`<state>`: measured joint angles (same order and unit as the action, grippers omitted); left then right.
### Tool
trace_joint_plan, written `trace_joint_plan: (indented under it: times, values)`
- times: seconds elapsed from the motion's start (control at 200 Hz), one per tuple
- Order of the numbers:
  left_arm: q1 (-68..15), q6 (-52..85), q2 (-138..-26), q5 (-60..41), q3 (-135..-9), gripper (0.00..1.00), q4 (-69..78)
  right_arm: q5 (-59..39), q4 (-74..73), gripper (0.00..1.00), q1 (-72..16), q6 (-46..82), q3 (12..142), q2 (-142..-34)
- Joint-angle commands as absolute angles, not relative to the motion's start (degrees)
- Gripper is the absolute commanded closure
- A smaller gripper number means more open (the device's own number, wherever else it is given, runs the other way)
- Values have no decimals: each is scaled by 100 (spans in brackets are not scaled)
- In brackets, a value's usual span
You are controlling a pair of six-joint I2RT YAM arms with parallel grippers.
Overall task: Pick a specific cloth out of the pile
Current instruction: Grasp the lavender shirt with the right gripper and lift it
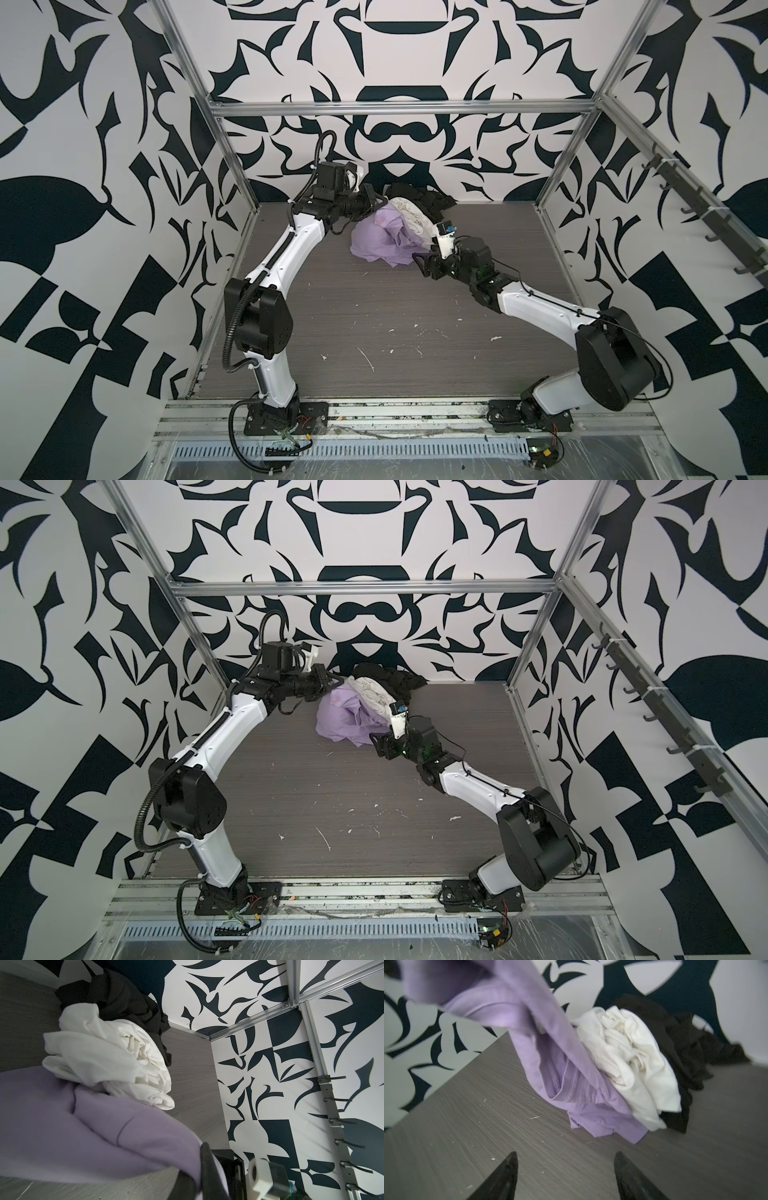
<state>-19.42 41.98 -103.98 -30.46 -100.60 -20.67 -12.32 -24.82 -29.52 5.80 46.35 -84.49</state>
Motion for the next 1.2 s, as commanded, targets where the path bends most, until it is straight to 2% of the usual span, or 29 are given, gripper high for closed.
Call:
trace_joint_plan:
  times: [0.0,0.16,0.335,0.515,0.67,0.79,0.92,1.075,1.195]
  values:
    - [-1951,4140,-10101,-3148,-10218,99,-1889,-1534,-4241,27,-2984,-841,4264,-8512]
    - [-1951,4129,-10082,-3181,-10222,99,-1930,-1872,-4971,19,-2986,-1964,4311,-8947]
    - [-1951,4122,-10091,-3182,-10226,99,-1948,-1812,-5765,13,-2988,-2493,4473,-9531]
    - [-1956,4144,-10137,-3211,-10259,99,-1940,-1720,-6458,10,-2988,-2768,4733,-10198]
    - [-1951,4148,-10145,-3217,-10242,99,-1938,-1263,-7459,7,-2988,-2689,4909,-10789]
    - [-1956,4148,-10143,-3226,-10243,99,-1921,-1204,-7348,8,-2987,-2629,5187,-11011]
    - [-1955,4181,-10160,-3221,-10246,99,-1881,-1209,-7307,13,-2989,-2534,5438,-11233]
    - [-1960,4201,-10187,-3240,-10248,99,-1863,-1174,-7208,31,-3022,-2423,5709,-11466]
    - [-1960,4201,-10187,-3243,-10237,99,-1862,-1189,-7164,41,-3049,-2419,5797,-11564]
